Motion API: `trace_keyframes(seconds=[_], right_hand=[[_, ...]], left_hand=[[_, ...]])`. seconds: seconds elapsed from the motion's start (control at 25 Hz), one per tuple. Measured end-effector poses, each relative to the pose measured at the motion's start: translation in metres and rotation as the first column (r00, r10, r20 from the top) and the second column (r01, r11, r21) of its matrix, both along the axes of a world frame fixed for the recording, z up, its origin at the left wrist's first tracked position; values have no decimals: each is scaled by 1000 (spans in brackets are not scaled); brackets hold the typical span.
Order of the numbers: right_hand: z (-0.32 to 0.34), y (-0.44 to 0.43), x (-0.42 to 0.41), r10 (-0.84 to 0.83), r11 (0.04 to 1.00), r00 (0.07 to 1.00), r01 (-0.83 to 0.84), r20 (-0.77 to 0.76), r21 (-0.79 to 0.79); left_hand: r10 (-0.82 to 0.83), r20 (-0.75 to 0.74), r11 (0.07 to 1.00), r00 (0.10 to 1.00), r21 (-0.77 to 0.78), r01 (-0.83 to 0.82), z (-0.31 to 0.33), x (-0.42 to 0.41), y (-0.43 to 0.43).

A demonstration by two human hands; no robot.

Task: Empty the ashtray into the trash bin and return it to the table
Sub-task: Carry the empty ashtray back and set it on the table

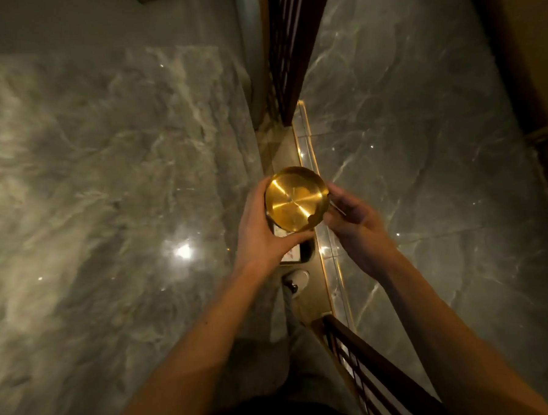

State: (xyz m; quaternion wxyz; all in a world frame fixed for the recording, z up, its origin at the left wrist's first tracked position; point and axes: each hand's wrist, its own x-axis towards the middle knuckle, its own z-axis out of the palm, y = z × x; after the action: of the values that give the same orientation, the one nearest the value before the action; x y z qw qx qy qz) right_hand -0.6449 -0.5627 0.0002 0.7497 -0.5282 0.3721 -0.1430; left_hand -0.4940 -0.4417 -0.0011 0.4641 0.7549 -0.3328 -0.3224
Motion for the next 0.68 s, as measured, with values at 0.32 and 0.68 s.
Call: trace_keyframes(seconds=[0.32,0.68], right_hand=[[57,95,107,222,958,972,-232,-74,-168],[79,177,170,183,772,973,-230,-139,-593]], left_hand=[[-32,167,998,985,-55,41,52,119,112],[22,120,995,993,-101,-10,81,175,197]])
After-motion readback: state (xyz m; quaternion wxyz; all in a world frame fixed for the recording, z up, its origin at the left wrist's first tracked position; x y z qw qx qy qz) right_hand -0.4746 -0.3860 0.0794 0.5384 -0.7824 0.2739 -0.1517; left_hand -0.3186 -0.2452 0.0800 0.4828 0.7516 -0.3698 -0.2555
